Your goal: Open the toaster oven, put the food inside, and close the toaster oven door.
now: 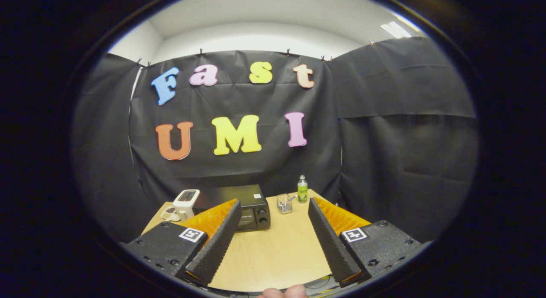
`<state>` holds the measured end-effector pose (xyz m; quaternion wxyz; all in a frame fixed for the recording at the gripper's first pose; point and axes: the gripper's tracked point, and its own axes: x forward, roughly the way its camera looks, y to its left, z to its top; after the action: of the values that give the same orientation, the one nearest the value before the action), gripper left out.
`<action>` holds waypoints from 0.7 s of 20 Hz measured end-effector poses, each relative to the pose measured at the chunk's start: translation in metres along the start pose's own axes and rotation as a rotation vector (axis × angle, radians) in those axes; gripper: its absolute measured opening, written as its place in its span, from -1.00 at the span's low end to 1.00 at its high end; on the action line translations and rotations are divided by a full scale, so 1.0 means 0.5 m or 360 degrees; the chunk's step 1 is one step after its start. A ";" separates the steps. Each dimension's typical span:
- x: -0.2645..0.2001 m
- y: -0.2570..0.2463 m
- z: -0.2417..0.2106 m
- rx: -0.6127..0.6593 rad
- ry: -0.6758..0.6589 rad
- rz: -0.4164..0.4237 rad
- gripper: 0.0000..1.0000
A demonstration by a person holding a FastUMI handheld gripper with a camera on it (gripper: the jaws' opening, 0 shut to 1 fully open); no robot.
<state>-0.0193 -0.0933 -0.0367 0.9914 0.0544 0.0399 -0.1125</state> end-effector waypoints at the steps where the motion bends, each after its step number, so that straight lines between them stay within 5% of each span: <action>1: 0.018 0.012 -0.006 0.0006 0.0017 0.0029 1.00; 10: 0.219 0.092 -0.041 0.0046 -0.0002 0.0223 1.00; 14: 0.298 0.150 -0.126 0.0057 0.0115 0.0340 1.00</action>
<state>0.1383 -0.0461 -0.1055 0.9945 0.0801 0.0675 -0.0049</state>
